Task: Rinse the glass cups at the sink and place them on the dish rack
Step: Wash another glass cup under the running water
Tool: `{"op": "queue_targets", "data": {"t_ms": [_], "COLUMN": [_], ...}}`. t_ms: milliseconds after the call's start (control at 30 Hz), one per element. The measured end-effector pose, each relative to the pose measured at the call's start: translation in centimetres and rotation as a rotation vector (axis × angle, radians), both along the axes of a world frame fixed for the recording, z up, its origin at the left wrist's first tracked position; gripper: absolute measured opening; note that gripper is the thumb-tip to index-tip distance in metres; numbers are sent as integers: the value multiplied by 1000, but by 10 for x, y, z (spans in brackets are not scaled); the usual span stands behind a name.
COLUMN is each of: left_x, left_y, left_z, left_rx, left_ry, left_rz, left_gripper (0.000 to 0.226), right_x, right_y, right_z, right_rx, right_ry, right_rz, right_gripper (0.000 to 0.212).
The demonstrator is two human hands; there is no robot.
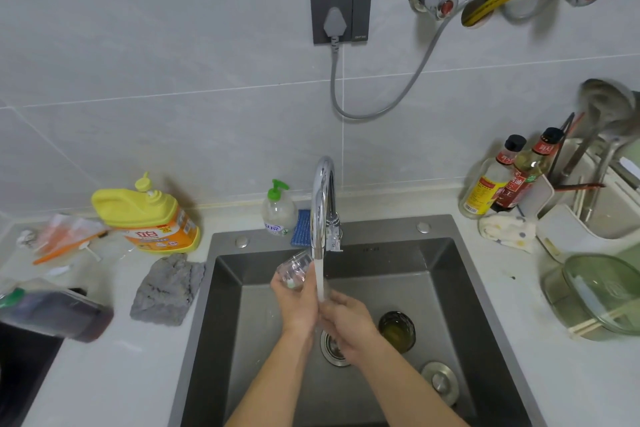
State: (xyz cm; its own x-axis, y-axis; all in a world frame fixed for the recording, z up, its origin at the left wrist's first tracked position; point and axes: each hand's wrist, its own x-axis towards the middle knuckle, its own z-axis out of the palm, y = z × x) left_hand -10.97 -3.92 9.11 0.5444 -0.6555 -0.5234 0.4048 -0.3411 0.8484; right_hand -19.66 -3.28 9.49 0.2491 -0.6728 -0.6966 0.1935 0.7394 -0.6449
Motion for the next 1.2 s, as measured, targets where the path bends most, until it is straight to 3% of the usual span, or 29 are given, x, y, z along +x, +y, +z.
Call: {"op": "queue_targets", "data": {"t_ms": [100,200,300,400,467,600,700,800,900,967,1100,1200], "left_x": [0,-2,-5,-3,-4,-7,-12,-11,-6,-7,4,21], "left_y": [-1,4,9,12,12,17,21,21,20,21,22,19], "left_z": [0,-4,7,10,11,9,13,10,3,3,7,1], "left_rx": [75,94,20,-28,-35,-29,-26,-42,5,14,-18,6], "left_ry": [27,182,345,443,431,406,431,421,371,394,432,467], "left_rz": [-15,1,-128,-185,-216,-253,-237,-283,-275,-232,-268,-291], "left_gripper": [63,66,70,60,57,56,54,53,53,66,56,55], "right_x": [-8,-22,-28,-33,-36,-35,-26,-16,-11,-8,-11,-16], "right_y": [1,-3,-7,-10,-13,-22,-20,-17,-12,-6,-11,-24], "right_z": [-4,-1,-1,-4,-5,-5,0,10,9,10,11,10], "right_rx": [-121,-332,-426,-346,-277,-243,-186,-283,-382,-432,-428,-386], "right_ry": [245,395,257,80,61,150,43,130,326,308,181,177], "right_rz": [24,166,127,-28,-74,-65,65,196,282,275,150,95], "right_gripper": [50,46,45,37,30,59,88,71,81,70,71,34]}}
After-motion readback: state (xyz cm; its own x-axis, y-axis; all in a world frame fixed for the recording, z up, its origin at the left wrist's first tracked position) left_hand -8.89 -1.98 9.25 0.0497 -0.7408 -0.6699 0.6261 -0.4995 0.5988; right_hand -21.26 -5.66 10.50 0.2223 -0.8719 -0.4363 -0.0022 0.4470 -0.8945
